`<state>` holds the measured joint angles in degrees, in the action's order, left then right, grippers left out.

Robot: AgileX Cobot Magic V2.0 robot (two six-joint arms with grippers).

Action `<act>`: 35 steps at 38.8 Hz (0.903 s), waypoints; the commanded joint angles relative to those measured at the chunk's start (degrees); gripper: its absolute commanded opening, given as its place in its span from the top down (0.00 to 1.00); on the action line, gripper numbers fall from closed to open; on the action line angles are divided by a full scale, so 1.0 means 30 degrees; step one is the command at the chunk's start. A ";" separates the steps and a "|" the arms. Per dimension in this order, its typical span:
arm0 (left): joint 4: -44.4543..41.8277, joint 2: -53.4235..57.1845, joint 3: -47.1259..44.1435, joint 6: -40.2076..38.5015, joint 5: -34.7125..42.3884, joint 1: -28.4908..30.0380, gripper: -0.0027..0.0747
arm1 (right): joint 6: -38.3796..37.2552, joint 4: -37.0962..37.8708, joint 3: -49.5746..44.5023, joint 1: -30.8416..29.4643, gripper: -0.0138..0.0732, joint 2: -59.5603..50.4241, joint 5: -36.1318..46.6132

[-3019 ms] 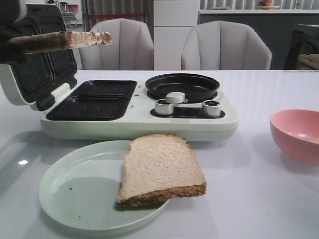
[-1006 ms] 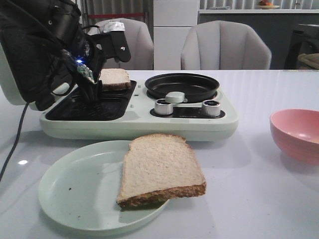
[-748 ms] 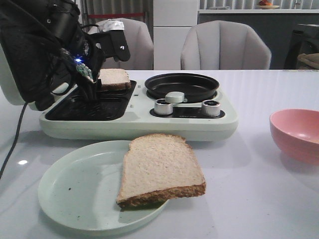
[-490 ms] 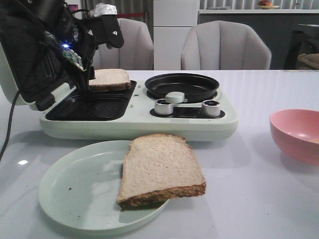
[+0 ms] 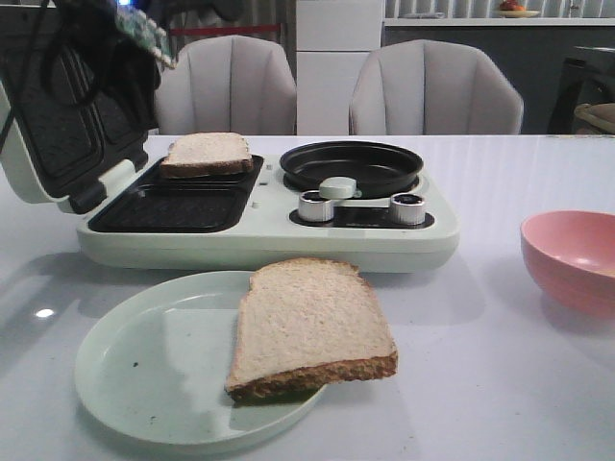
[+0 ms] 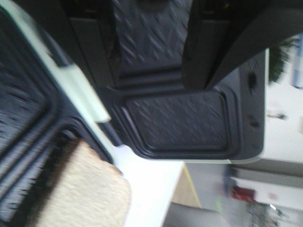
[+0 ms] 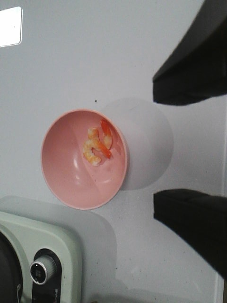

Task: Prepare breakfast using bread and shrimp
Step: 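Open the left gripper and withdraw it from the press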

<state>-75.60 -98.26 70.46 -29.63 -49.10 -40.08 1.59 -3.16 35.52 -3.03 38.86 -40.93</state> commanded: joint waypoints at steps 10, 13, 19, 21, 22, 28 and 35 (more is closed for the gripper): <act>1.1958 0.6126 0.0470 0.3370 -0.2732 -0.0825 0.50 | 0.0125 0.0064 0.0683 -0.0075 0.26 0.0112 0.1345; 1.3466 0.7457 0.0272 0.3511 -0.2616 -0.0825 0.50 | 0.0125 0.0064 0.0683 -0.0075 0.26 0.0112 0.1345; 1.6632 1.0173 -0.1097 0.3917 -0.1718 -0.0825 0.50 | 0.0125 0.0064 0.0683 -0.0075 0.26 0.0112 0.1345; 1.7187 1.0893 -0.1721 0.4022 -0.1390 -0.0825 0.50 | 0.0125 0.0064 0.0683 -0.0075 0.26 0.0112 0.1345; 1.7510 1.1360 -0.2151 0.4168 -0.1179 -0.0825 0.50 | 0.0125 0.0064 0.0683 -0.0075 0.26 0.0112 0.1345; 1.9399 1.3823 -0.4268 0.4282 -0.0397 -0.0825 0.50 | 0.0125 0.0064 0.0683 -0.0075 0.26 0.0112 0.1345; 2.0723 1.6450 -0.6471 0.4293 0.1033 -0.1444 0.50 | 0.0125 -0.1112 0.0683 -0.0075 0.26 0.0112 0.1630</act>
<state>-14.50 -52.54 51.79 -16.83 -51.71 -42.10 1.59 -4.05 35.52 -3.03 38.86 -40.55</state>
